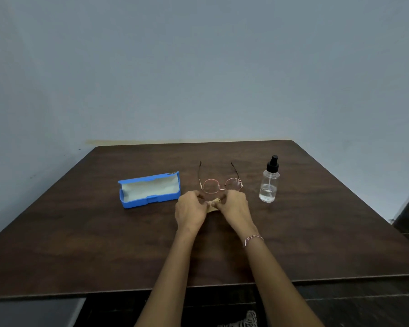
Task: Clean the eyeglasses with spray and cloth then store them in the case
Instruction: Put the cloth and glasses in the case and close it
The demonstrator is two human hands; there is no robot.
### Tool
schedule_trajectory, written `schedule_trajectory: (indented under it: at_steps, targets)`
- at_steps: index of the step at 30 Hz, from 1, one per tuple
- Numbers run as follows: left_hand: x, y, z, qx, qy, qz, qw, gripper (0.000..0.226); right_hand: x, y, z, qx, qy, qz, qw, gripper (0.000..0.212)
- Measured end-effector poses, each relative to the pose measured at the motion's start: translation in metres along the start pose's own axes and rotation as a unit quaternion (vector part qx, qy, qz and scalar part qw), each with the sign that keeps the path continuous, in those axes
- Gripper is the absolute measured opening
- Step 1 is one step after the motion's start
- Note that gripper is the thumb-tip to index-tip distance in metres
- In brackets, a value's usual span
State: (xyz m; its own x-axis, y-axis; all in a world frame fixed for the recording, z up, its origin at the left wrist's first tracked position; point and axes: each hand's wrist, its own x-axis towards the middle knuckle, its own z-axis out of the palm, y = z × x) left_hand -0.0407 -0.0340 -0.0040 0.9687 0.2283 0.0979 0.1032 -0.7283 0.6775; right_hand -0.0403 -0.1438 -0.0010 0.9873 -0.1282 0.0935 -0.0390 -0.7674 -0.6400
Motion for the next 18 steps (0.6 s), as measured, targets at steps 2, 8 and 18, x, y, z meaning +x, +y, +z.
schedule_trajectory:
  at_steps: [2, 8, 18]
  targets:
    - [-0.004, -0.005, -0.001, -0.039, -0.002, -0.022, 0.999, 0.016, -0.006, 0.002, 0.001, 0.072, 0.012, 0.011, 0.997, 0.014]
    - [-0.032, -0.007, -0.022, -0.396, -0.052, -0.149, 0.905, 0.018, -0.036, 0.0, 0.002, 0.197, 0.098, -0.084, 0.972, 0.019]
    - [-0.057, -0.024, -0.045, -0.546, -0.076, -0.145, 0.822, 0.028, -0.072, -0.002, 0.014, 0.463, -0.033, -0.092, 0.881, 0.023]
